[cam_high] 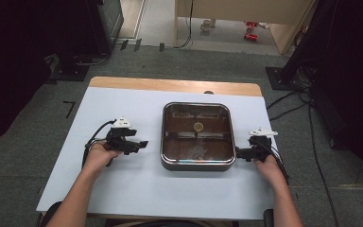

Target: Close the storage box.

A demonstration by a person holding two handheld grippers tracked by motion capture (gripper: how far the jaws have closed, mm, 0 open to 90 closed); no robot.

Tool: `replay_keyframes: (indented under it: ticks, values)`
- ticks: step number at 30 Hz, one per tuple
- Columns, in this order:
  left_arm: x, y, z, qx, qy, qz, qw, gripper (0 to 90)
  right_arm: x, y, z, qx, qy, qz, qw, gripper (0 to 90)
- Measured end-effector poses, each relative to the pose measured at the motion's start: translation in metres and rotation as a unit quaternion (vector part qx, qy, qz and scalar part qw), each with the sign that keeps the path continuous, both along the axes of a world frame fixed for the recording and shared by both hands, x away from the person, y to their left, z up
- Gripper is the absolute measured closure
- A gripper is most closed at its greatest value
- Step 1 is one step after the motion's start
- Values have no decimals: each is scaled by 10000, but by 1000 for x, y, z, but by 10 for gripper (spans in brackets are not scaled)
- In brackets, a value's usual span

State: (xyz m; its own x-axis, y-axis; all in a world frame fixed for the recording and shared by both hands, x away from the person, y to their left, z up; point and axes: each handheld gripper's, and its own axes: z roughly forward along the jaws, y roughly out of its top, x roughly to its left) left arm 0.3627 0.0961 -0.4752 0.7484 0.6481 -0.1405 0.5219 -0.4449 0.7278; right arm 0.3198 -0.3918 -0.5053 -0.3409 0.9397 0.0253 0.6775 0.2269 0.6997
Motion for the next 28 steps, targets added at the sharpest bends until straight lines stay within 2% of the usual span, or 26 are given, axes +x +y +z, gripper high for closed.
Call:
replay_keyframes:
  ticks: [3, 6, 9, 12, 14, 15, 16, 17, 18, 20, 28]
  values:
    - [1, -7, -3, 73, 115, 138, 9998, 257, 0, 0, 0, 3, 1, 0, 10000, 0]
    - [-1, -14, -10, 294, 268, -31, 9992, 257, 0, 0, 0, 1, 3, -2, 10000, 0]
    - [-4, -16, -12, 388, 195, -110, 9990, 225, 0, 0, 0, 2, 3, -3, 10000, 0]
    - [-4, -17, -13, 284, 232, -87, 9993, 207, 0, 0, 0, 1, 4, -3, 10000, 0]
    - [-7, -18, -17, 230, 106, -109, 9996, 146, 0, 0, 0, -1, 5, -4, 10000, 0]
    - [-10, -19, -19, 248, -19, -87, 9997, 128, 0, 0, 0, -1, 5, -3, 10000, 0]
    - [-15, -20, -22, 323, -251, -81, 9991, 128, 0, 0, 0, -1, 4, -3, 10000, 0]
    - [-15, -20, -22, 323, -251, -81, 9991, 128, 0, 0, 0, -2, 3, -1, 10000, 0]
    - [-19, -26, -23, 526, -435, -38, 9977, 129, 0, 0, 0, -2, 3, -2, 10000, 0]
    - [-20, -29, -23, 500, -390, 121, 9979, 116, 0, 0, 0, -2, 2, -1, 10000, 0]
    - [-21, -30, -24, 540, -421, 130, 9976, 105, 0, 0, 0, -2, 2, -1, 10000, 0]
